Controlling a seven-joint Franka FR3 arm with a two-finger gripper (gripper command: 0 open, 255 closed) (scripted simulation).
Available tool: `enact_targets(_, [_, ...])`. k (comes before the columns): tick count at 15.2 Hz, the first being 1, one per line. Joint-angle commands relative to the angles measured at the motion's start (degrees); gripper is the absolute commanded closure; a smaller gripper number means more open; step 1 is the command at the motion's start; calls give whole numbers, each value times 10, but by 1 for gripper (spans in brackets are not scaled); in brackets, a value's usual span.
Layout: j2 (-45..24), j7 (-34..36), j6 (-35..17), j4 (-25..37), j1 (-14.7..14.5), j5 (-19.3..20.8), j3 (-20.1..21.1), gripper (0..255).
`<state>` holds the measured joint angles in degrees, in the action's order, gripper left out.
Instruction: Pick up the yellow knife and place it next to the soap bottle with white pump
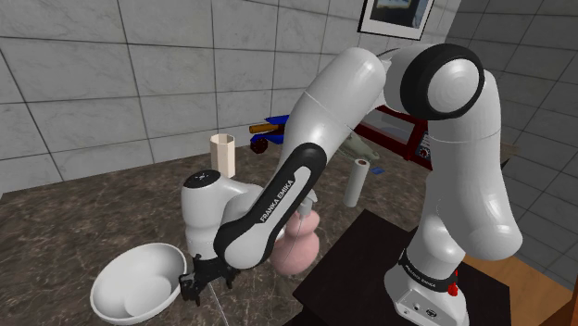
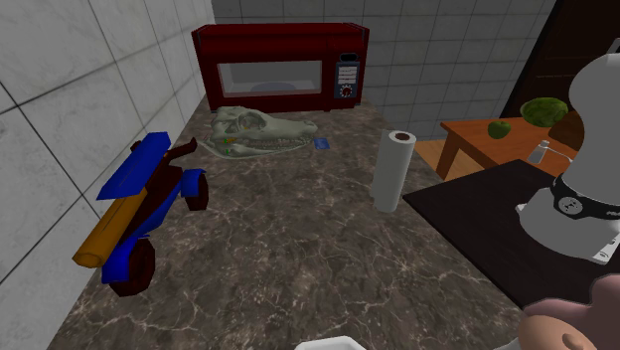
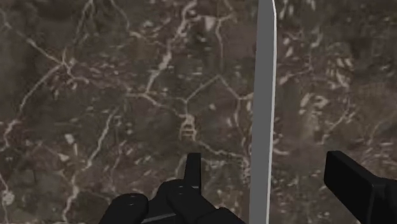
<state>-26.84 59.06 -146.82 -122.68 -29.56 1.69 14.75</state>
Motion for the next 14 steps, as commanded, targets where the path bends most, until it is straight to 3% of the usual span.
enact_targets(1, [0,0,0,0,0,0,0,0])
enact_targets(3, [0,0,0,0,0,0,0,0])
enact_targets(7, [59,-12,59,1,14,-18,12,0])
enact_targets(14, [59,-12,59,1,14,-18,12,0])
